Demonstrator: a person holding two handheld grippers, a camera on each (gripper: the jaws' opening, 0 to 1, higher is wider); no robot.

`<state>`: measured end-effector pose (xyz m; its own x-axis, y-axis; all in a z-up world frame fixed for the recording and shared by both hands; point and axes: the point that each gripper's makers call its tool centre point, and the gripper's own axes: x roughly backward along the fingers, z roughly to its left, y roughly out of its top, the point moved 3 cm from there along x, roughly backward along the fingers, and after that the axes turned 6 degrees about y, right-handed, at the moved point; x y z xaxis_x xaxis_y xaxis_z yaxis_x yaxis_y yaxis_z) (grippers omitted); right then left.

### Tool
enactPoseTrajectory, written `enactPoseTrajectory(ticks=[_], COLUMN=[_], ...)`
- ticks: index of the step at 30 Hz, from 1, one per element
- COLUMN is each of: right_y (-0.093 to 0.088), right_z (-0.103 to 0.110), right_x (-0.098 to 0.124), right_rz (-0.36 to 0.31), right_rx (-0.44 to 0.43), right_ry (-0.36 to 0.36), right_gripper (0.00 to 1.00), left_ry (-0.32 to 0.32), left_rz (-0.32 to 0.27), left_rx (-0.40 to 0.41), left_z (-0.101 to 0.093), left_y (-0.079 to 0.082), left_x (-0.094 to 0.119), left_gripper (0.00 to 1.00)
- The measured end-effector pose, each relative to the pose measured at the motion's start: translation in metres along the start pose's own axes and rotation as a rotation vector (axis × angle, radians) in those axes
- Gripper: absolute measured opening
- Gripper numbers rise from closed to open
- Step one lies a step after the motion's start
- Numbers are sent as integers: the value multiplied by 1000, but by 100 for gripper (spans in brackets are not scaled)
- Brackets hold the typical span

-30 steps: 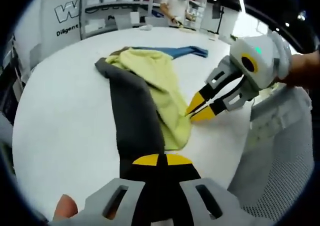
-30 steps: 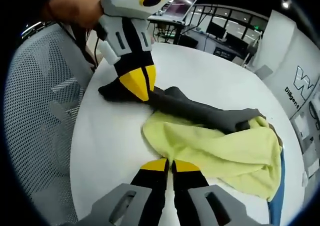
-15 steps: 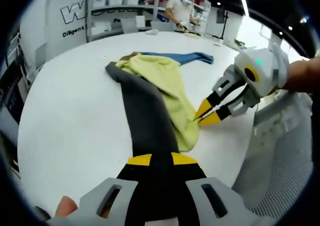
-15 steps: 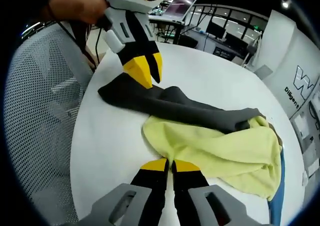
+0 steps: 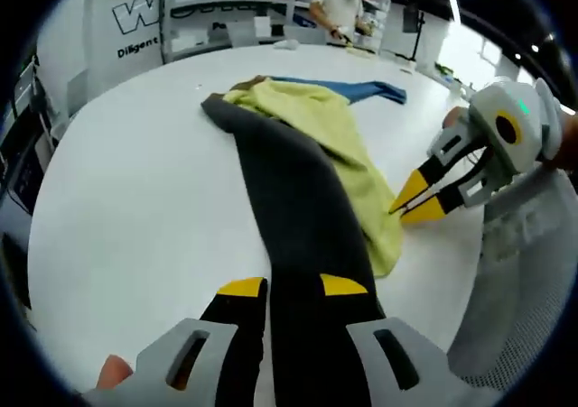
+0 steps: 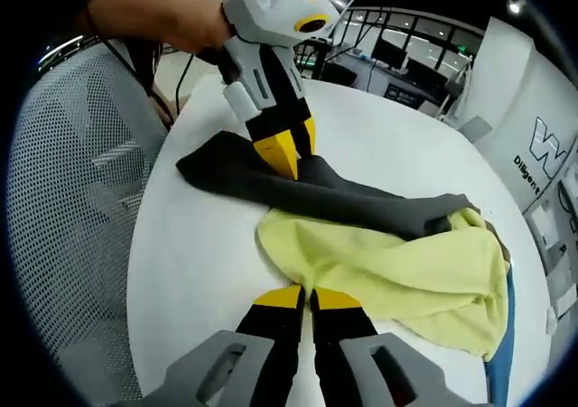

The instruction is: Fold the garment on the visible template until the final outline fits inside the template.

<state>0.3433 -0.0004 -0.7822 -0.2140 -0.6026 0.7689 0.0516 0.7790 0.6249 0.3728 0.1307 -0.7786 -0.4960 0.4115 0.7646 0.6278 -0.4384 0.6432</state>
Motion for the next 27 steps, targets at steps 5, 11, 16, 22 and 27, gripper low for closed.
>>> enactPoseTrajectory(ticks=[5, 11, 16, 22, 27], right_y=[0, 0, 0, 0, 0], right_z=[0, 0, 0, 0, 0], right_x=[0, 0, 0, 0, 0], right_rz=[-1, 0, 3, 8, 12], right_rx=[-2, -2, 0, 4, 3], right_ry=[0, 0, 0, -2, -3], right_gripper=[0, 0, 0, 0, 0], left_ry=[-18, -4, 19, 66, 128], left_rz=[-8, 25, 9, 7, 16], left_rx=[25, 5, 13, 12, -31], left_z=[1, 5, 14, 39, 64], left_y=[4, -2, 5, 11, 20], left_x=[1, 7, 16, 28, 37], left_gripper=[12, 0, 0, 0, 0])
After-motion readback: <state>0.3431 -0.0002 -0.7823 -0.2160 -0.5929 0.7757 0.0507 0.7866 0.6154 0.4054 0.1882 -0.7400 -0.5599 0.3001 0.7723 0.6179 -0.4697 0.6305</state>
